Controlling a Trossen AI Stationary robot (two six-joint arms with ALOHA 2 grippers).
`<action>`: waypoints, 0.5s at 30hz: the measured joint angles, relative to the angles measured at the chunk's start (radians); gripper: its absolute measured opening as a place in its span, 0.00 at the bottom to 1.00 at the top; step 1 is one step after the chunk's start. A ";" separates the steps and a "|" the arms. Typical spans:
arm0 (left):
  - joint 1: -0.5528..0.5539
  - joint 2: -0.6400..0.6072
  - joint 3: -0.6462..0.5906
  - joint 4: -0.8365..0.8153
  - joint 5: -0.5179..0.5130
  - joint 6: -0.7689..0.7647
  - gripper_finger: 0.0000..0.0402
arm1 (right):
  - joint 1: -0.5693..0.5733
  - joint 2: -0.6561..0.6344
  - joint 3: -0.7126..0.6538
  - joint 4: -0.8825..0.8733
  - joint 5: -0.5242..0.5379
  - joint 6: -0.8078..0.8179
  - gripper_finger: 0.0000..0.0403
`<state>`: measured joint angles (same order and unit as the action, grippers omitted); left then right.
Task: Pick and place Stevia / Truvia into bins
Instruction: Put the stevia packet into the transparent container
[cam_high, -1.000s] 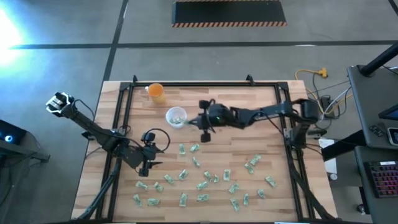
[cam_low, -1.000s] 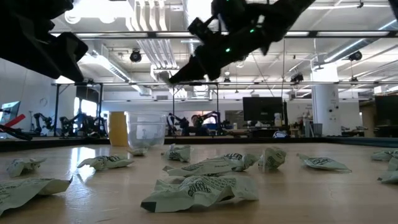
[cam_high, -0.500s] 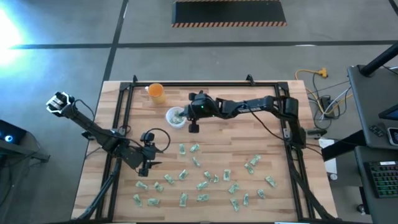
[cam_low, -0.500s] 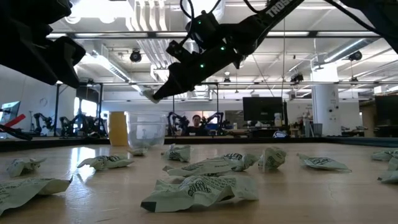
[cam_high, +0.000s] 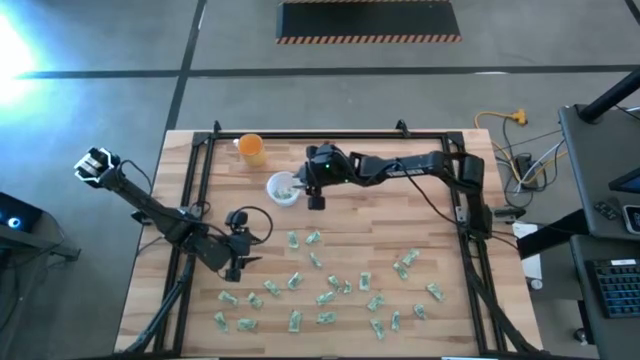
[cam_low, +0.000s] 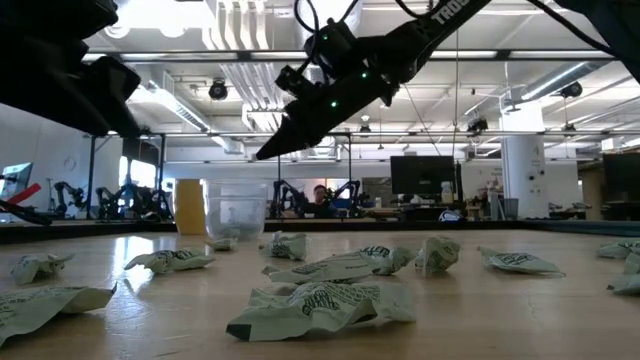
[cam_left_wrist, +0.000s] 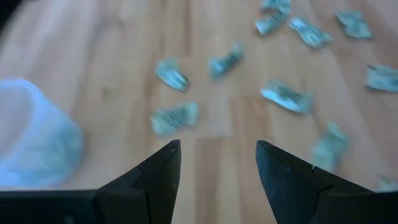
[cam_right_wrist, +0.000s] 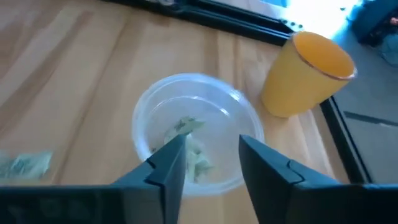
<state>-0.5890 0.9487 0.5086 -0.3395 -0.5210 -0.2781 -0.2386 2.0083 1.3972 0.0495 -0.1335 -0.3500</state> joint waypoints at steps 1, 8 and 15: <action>0.004 0.005 -0.010 0.039 -0.013 0.040 0.48 | 0.006 -0.012 0.000 -0.031 -0.013 -0.018 0.37; 0.029 0.127 -0.021 0.268 -0.010 0.328 0.48 | 0.051 -0.130 -0.020 -0.306 -0.117 -0.050 0.39; 0.119 0.338 0.036 0.342 -0.011 0.450 0.48 | 0.119 -0.216 -0.061 -0.527 -0.167 0.009 0.36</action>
<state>-0.4705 1.2867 0.5446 0.0024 -0.5316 0.1715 -0.1199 1.7926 1.3364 -0.4779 -0.3008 -0.3415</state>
